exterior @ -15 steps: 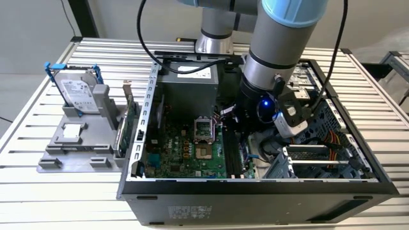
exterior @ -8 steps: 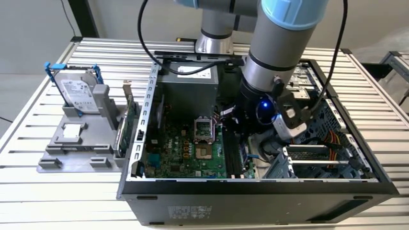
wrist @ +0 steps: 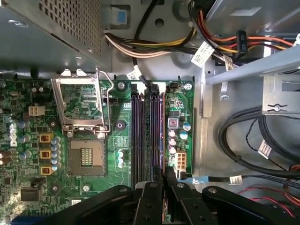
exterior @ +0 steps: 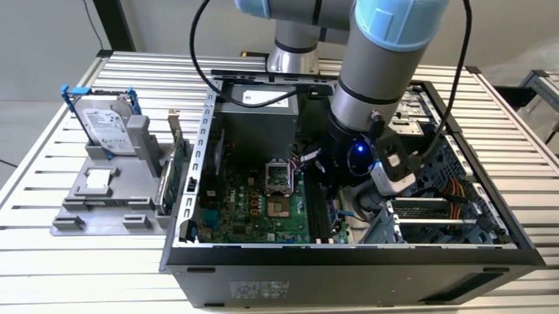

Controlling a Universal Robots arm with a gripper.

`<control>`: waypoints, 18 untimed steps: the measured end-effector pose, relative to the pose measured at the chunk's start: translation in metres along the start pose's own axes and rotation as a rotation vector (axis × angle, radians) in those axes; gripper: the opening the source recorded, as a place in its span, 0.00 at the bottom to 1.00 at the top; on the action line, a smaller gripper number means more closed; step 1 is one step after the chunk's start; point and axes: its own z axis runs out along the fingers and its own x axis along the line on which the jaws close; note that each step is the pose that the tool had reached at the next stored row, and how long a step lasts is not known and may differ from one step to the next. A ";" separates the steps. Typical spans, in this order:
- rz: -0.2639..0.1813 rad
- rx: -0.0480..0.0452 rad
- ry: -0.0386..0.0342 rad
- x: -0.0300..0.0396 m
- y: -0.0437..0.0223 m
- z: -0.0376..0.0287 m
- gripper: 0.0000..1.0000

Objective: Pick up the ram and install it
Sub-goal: 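Insert the ram into the slot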

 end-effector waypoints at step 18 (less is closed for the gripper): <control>0.021 0.0003 0.0005 -0.0014 -0.0006 0.0097 0.00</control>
